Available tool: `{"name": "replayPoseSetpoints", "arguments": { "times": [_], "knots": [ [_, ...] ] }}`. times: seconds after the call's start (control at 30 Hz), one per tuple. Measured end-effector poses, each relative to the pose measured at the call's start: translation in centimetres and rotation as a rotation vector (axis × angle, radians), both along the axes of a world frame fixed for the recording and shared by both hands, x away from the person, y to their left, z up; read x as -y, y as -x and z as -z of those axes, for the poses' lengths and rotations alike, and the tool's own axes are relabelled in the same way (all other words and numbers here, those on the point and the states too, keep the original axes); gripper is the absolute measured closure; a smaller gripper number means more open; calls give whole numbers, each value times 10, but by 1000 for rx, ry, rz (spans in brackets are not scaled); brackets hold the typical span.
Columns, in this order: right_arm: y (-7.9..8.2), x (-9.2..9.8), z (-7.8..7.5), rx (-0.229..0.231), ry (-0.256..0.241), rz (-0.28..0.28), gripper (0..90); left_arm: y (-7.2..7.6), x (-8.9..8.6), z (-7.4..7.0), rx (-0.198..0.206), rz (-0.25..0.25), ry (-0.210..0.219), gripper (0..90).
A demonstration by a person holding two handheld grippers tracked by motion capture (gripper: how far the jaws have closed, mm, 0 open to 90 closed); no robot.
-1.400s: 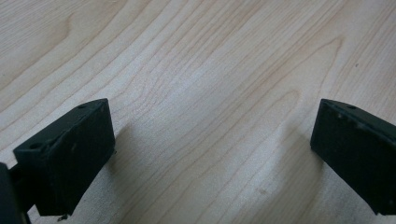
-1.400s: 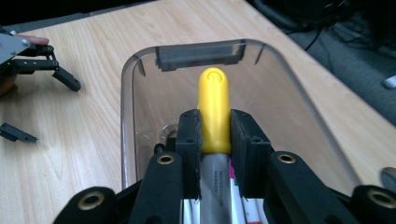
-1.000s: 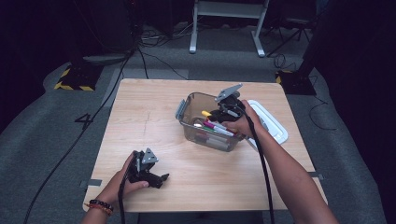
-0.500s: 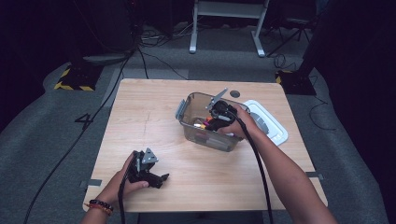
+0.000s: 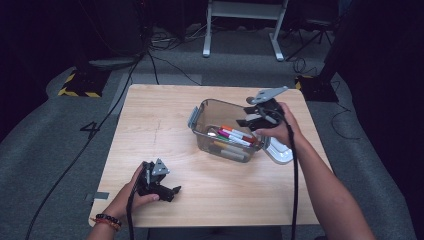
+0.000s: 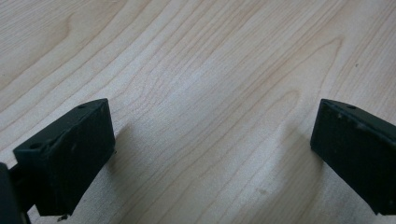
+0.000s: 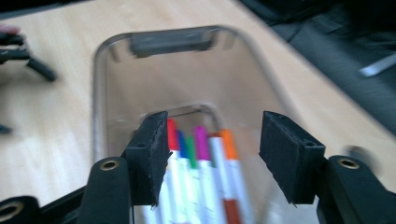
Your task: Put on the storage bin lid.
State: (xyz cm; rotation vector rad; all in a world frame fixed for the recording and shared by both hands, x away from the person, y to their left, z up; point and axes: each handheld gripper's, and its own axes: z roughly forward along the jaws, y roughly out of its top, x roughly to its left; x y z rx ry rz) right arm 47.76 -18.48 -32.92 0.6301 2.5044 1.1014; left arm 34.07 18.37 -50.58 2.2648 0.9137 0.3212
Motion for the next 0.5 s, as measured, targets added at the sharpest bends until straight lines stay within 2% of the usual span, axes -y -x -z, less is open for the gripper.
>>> {"name": "replayPoseSetpoints", "arguments": {
  "times": [0.07, 0.13, 0.27, 0.37, 0.4, 0.43, 0.5],
  "knots": [
    [3, 21, -6, 36, -12, 40, 428, 0, 0, 0, 0, 0, 0, 0],
    [4, 42, -10, 49, -38, 80, 428, 0, 0, 0, 0, 0, 0, 0],
    [4, 81, -4, 55, -69, 173, 430, 0, 0, 0, 0, 0, 0, 0],
    [-1, 105, 13, 31, -48, 246, 431, 0, 0, 0, 0, 0, 0, 0],
    [-1, 105, 13, 31, -48, 246, 431, 0, 0, 0, 0, 0, 0, 0],
    [-6, 115, 28, 8, -18, 282, 438, 0, 0, 0, -1, 0, 0, 0],
    [-11, 121, 45, -18, 23, 309, 457, 0, 0, 0, -1, -1, 0, 0]
  ]
}}
